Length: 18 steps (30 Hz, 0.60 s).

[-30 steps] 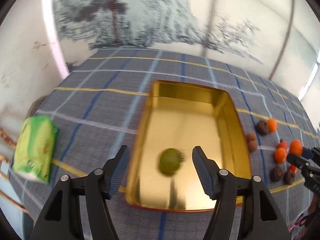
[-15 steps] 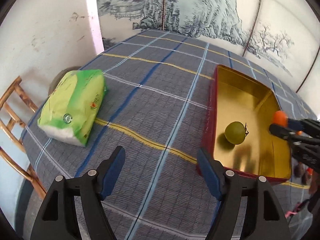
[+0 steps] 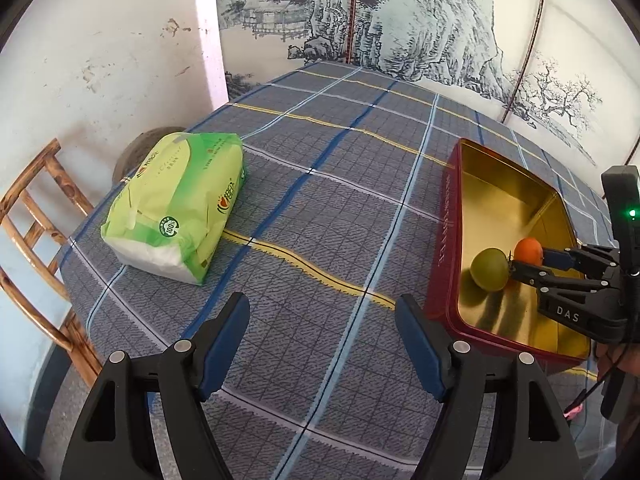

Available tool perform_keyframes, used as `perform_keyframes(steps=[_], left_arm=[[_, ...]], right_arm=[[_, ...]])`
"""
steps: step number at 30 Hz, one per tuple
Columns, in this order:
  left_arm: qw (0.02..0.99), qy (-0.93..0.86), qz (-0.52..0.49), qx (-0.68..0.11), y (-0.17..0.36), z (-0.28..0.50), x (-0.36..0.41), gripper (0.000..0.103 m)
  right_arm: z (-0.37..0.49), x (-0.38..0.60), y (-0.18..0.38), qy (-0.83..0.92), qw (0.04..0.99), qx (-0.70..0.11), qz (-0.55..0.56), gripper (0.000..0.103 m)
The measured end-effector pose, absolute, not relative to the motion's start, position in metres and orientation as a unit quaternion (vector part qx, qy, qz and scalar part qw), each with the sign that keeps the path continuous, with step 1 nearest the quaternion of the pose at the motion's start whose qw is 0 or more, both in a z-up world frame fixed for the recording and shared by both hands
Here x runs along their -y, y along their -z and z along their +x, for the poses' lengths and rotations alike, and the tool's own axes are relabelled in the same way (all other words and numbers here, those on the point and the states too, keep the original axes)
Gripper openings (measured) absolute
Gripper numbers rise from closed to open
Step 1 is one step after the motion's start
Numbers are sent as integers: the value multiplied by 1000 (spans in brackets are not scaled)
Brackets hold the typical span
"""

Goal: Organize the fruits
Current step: 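Lower the orange into the tin with the right tool and release it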

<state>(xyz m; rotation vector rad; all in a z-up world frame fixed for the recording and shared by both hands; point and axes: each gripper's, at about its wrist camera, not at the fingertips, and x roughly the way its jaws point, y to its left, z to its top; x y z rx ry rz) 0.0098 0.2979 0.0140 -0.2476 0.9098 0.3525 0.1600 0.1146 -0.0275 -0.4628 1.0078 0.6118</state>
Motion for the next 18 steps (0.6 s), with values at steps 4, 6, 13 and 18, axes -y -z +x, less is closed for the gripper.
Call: perform_keyframes(steps=[4, 6, 13, 18], left_arm=[[875, -169, -123, -436, -14, 9, -297, 76], [876, -168, -123, -435, -15, 9, -298, 76], [880, -160, -121, -430, -22, 4, -287, 76], [890, -139, -109, -421, -34, 3, -265, 76]], right_arm=[[159, -115, 29, -284, 806, -471, -217, 37], [159, -115, 30, -284, 807, -472, -214, 37], [146, -93, 2, -288, 830, -447, -170, 46], [113, -43, -25, -279, 853, -420, -136, 49]])
